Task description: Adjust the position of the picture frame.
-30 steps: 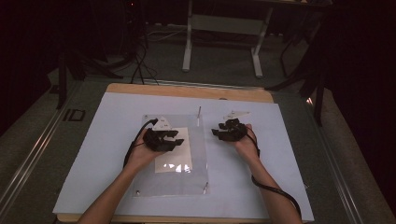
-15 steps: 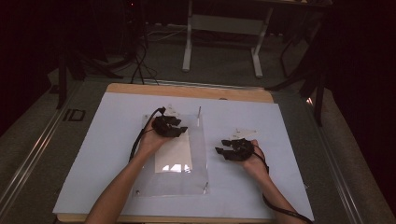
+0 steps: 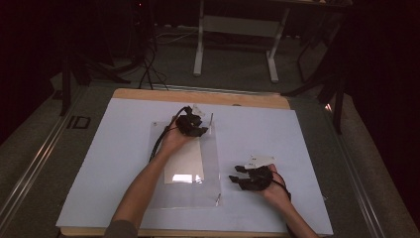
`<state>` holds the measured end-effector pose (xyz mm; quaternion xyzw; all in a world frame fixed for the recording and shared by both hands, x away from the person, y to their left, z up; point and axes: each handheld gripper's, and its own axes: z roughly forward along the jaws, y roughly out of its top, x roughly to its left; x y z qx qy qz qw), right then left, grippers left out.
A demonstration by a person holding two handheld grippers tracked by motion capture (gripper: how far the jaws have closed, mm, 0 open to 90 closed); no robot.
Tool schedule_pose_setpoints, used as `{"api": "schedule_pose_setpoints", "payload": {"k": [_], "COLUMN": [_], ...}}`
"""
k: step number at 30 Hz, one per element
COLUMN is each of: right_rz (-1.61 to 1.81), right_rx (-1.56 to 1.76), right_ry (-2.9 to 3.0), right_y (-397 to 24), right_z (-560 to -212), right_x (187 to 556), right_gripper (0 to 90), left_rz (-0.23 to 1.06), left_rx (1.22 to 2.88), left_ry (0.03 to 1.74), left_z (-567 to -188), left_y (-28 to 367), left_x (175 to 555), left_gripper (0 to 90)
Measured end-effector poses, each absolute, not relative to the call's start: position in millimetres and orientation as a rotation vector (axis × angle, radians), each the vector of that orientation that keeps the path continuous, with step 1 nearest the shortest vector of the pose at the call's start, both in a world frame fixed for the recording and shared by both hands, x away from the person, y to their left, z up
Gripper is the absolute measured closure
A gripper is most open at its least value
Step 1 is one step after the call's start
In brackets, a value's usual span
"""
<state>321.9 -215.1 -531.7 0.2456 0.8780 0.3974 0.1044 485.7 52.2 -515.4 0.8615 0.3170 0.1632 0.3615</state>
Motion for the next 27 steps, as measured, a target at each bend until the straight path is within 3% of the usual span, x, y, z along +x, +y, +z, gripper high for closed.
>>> {"api": "schedule_pose_setpoints", "payload": {"k": [14,19,27], "right_rz": [1.222,1.251,1.286], "right_rx": [0.663,0.663,0.601], "right_ry": [2.633,2.631,2.656], "right_y": [-212.5,-213.3,-209.0], "right_z": [-533.8,-532.0,-529.1], "right_x": [294.5,289.0,276.8], "right_gripper": [52.7,52.7,52.7], "left_rz": [0.388,0.376,0.396], "left_rx": [2.087,2.105,2.112], "left_ry": [0.937,0.938,0.938], "left_z": [-531.3,-532.7,-532.6], "left_y": [30.3,28.1,26.7], "left_x": [512.7,514.1,512.8], "left_gripper": [70.5,82.9,84.7]}}
